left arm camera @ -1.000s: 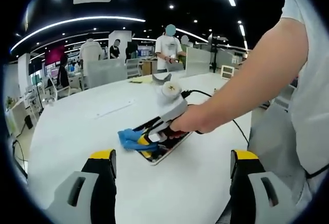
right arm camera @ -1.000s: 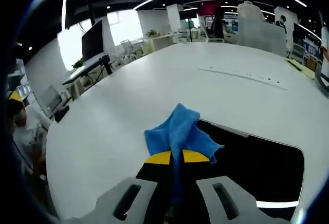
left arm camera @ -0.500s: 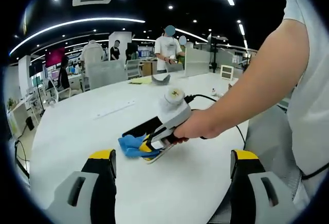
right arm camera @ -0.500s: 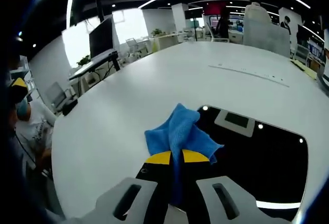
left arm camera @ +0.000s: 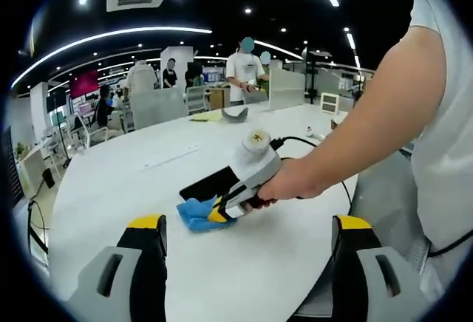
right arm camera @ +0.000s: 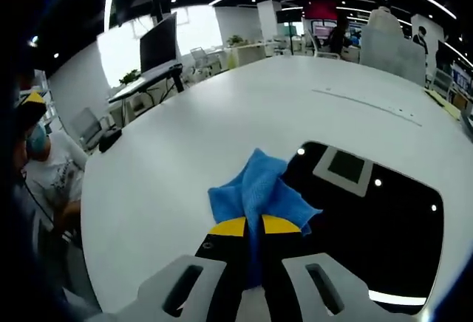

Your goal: Wipe the mirror surface with the cleaning cloth until all visible marks leave the cleaned area.

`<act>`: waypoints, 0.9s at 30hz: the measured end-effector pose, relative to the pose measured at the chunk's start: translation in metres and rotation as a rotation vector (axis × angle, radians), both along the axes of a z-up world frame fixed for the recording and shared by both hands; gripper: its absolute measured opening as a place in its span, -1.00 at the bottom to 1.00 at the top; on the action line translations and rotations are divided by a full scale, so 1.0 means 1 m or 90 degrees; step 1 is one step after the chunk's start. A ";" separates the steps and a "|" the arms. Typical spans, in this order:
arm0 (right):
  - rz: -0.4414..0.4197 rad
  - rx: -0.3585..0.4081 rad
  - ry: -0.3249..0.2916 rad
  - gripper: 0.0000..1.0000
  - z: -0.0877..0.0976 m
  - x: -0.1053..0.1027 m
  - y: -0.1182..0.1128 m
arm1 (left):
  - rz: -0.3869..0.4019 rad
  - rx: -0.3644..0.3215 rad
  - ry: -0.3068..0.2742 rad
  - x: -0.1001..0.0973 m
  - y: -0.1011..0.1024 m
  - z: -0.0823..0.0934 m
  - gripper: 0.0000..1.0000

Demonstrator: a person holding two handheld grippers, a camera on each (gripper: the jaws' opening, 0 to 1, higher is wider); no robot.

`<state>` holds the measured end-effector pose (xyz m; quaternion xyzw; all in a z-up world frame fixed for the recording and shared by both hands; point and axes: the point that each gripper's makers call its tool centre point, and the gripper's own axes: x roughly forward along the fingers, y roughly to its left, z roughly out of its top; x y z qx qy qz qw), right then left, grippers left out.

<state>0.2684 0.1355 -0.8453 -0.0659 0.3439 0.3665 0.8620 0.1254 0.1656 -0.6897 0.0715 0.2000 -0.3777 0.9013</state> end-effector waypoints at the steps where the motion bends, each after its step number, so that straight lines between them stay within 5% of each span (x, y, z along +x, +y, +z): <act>1: 0.000 0.001 0.001 -0.99 0.000 -0.001 0.000 | 0.004 -0.002 -0.001 0.000 0.001 0.002 0.86; 27: -0.001 0.015 0.005 -0.98 0.001 -0.014 0.001 | 0.016 0.007 -0.011 -0.004 0.001 0.005 0.86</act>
